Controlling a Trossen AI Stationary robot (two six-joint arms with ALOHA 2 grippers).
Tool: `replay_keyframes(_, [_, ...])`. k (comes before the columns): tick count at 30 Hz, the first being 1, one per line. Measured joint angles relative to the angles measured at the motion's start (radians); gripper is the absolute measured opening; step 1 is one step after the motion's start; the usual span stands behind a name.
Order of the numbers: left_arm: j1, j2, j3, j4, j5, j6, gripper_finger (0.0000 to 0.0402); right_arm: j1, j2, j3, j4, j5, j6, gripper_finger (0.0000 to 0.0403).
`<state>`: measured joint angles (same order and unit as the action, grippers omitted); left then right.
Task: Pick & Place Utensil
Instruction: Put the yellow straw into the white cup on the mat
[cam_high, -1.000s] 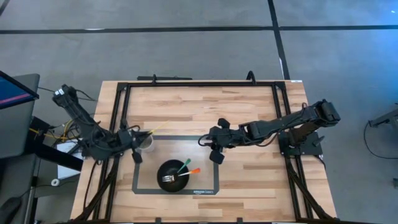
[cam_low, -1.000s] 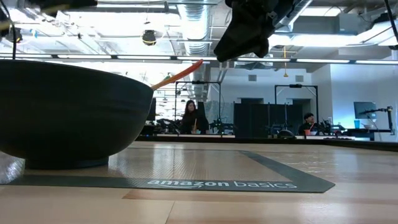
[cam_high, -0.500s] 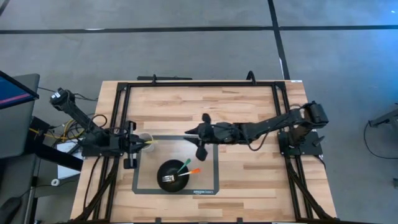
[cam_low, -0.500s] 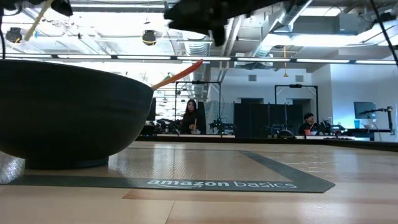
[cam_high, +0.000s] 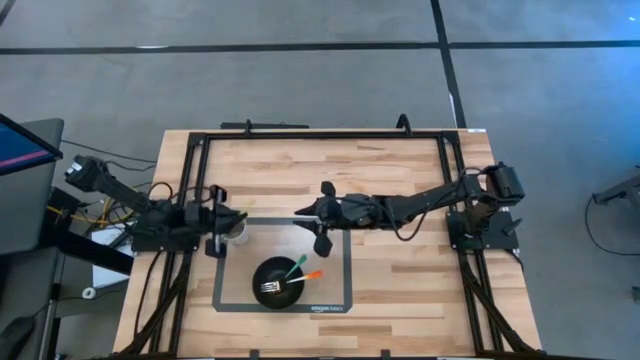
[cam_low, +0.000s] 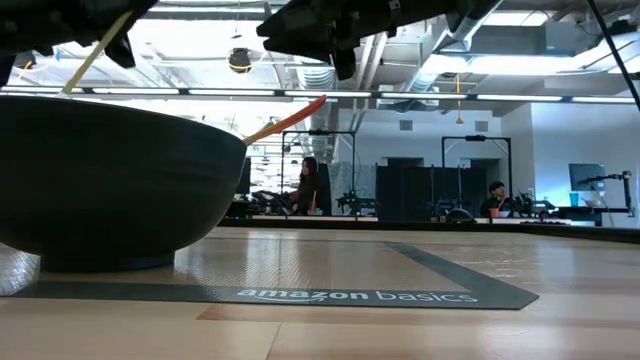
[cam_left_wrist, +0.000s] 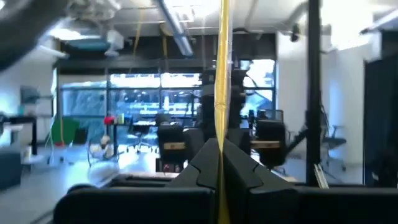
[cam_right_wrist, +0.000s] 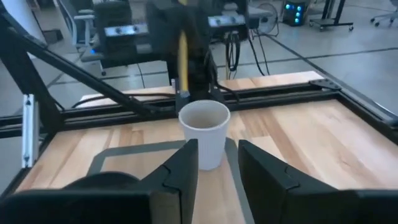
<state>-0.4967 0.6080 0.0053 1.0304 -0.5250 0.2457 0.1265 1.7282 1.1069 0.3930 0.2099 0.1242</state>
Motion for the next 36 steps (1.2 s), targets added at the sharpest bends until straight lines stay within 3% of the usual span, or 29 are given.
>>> replay_keyframes(8, [0.035,0.088,0.000,0.026,-0.030,-0.027,0.0003,0.004,-0.002,0.000,0.002,-0.004,0.000,0.0107])
replay_keyframes(14, [0.035,0.234,0.000,0.191,-0.136,0.033,0.0003,0.003,-0.003,0.000,-0.004,-0.004,0.000,0.0107])
replay_keyframes(19, [0.035,0.363,0.000,0.288,-0.150,0.030,0.0002,0.004,-0.003,0.000,-0.004,-0.005,0.000,0.0107])
replay_keyframes(29, [-0.004,0.530,0.000,0.395,-0.329,0.011,0.0002,0.003,-0.003,0.000,-0.033,0.000,0.032,0.0107])
replay_keyframes(36, [-0.084,0.575,0.000,0.392,-0.380,0.011,0.0002,-0.058,-0.002,0.000,0.090,0.118,0.050,0.0107])
